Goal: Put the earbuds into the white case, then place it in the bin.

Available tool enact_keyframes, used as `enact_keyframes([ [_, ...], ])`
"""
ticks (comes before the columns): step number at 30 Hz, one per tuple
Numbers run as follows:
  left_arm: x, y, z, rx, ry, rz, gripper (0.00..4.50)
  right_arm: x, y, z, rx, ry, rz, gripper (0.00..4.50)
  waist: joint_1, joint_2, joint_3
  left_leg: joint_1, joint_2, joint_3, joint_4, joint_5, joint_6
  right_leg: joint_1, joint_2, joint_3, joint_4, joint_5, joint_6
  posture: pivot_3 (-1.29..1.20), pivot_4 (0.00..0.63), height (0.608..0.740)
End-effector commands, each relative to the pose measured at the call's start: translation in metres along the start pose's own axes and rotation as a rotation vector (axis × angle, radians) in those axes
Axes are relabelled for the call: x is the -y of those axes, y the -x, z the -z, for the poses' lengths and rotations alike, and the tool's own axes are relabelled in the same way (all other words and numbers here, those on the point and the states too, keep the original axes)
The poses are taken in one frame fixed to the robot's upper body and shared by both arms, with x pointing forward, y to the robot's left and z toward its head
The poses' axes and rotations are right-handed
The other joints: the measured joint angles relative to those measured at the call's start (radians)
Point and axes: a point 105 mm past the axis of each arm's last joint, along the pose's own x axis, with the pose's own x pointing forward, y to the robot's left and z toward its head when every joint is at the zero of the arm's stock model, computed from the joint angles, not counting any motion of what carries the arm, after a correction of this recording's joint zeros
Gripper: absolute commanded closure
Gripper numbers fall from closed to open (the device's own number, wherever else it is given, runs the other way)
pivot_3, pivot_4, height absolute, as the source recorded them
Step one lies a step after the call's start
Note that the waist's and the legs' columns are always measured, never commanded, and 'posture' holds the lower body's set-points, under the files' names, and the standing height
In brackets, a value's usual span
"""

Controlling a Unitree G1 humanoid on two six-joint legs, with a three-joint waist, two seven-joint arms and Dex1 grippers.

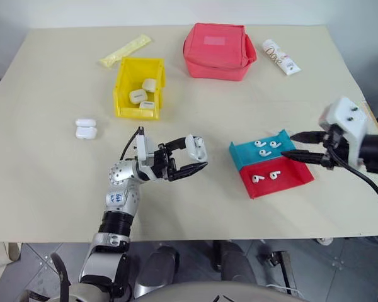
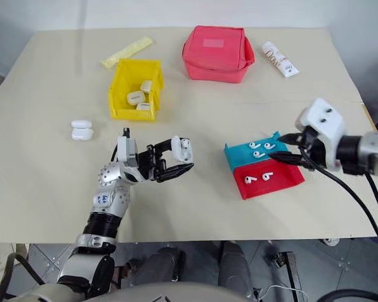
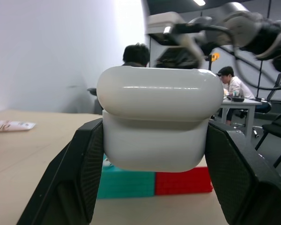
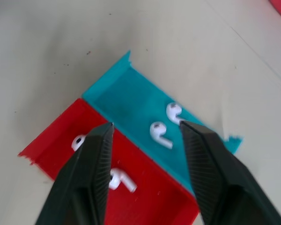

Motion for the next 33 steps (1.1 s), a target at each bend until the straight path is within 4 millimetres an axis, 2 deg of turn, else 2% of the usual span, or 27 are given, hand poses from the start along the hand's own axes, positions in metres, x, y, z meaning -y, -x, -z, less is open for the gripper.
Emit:
enact_keyframes([
  [1, 0.006, -0.006, -0.008, 0.031, -0.044, 0.006, 1.7, 0.016, -0.011, 0.002, -0.07, 0.051, -0.003, 2.02, -0.003, 0.0, 0.0, 0.0, 0.0, 0.0, 0.0, 0.0, 0.0, 0.0, 0.0, 0.0, 0.0, 0.0, 0.0, 0.0, 0.15, 0.74],
  [8, 0.013, -0.008, -0.006, 0.049, -0.048, -0.027, 1.7, 0.042, -0.039, 0.001, -0.159, 0.079, 0.013, 2.02, -0.006, 0.0, 0.0, 0.0, 0.001, 0.001, 0.0, 0.0, 0.0, -0.002, 0.001, 0.0, 0.001, 0.0, 0.0, 0.0, 0.15, 0.74],
  [13, 0.015, -0.006, -0.005, 0.05, -0.056, -0.058, 1.7, 0.048, -0.05, 0.002, -0.209, 0.107, -0.002, 2.02, -0.005, 0.0, 0.0, 0.0, 0.0, 0.0, 0.0, 0.0, -0.001, -0.002, 0.001, 0.0, 0.001, 0.0, 0.0, 0.0, 0.15, 0.74],
  [18, 0.014, -0.003, -0.005, 0.044, -0.063, -0.078, 1.7, 0.044, -0.054, -0.004, -0.222, 0.134, -0.047, 2.02, -0.005, 0.001, 0.0, -0.001, 0.0, 0.0, 0.0, 0.0, -0.001, -0.002, 0.001, 0.0, 0.002, 0.0, 0.0, 0.0, 0.15, 0.74],
  [23, 0.014, -0.002, -0.005, 0.041, -0.066, -0.091, 1.7, 0.028, -0.053, 0.002, -0.278, 0.11, -0.125, 2.02, -0.006, 0.001, 0.0, -0.001, 0.0, 0.0, 0.0, 0.0, -0.001, -0.002, 0.001, 0.0, 0.003, 0.0, 0.0, 0.0, 0.15, 0.74],
  [24, 0.013, -0.002, -0.004, 0.042, -0.067, -0.094, 1.7, 0.027, -0.051, 0.01, -0.354, 0.088, -0.13, 2.02, -0.006, 0.001, -0.001, -0.001, 0.0, 0.0, 0.0, 0.0, -0.001, -0.002, 0.001, 0.0, 0.003, 0.0, 0.0, 0.0, 0.15, 0.74],
  [33, 0.013, -0.006, -0.004, 0.05, -0.068, -0.104, 1.7, 0.025, -0.057, 0.012, -0.419, 0.082, -0.127, 2.02, -0.006, 0.002, -0.001, -0.001, 0.0, 0.0, 0.0, 0.0, -0.001, -0.002, 0.001, 0.0, 0.003, 0.0, -0.001, 0.0, 0.15, 0.74],
])
